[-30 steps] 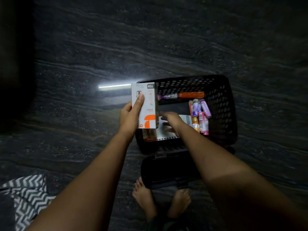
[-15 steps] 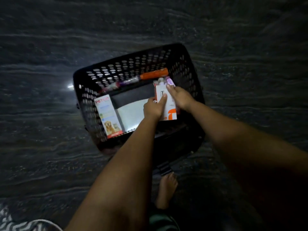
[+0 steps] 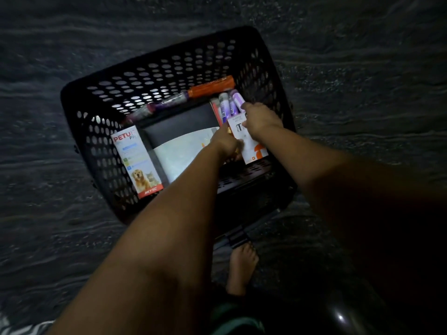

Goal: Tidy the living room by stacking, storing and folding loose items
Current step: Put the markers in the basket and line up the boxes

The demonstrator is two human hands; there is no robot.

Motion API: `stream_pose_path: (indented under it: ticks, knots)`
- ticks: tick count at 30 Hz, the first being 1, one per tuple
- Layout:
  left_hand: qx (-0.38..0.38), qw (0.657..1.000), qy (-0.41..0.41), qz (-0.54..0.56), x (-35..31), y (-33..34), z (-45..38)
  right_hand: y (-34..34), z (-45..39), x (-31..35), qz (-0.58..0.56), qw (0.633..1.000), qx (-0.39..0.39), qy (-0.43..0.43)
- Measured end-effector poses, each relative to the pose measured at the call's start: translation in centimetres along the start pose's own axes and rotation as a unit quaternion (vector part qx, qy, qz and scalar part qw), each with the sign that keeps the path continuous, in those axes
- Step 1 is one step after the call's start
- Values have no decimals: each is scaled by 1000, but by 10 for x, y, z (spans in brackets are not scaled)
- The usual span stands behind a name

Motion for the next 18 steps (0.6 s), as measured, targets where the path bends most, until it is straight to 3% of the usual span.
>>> stream_pose_path:
  ticks: [6,15,18]
  knots:
    - [-16,999,-30,-11,-12,-11,15,-22,2,8,41,998,36,23]
    - [-85,995,-18,51,-90,-63,97,-114,65,29,-40,994,96,22]
    - [-106,992,8,65,-126,-71,144,-152,97,40,-152,984,93,21]
Point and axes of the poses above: each hand's wrist, its own z-axis away from the middle knuckle, its own y-axis out of the palm, x = y × z, the point moved 4 cm from there along -z, towards the middle knuckle, and after that the axes turned 1 degree about y, right-handed, at the moved point
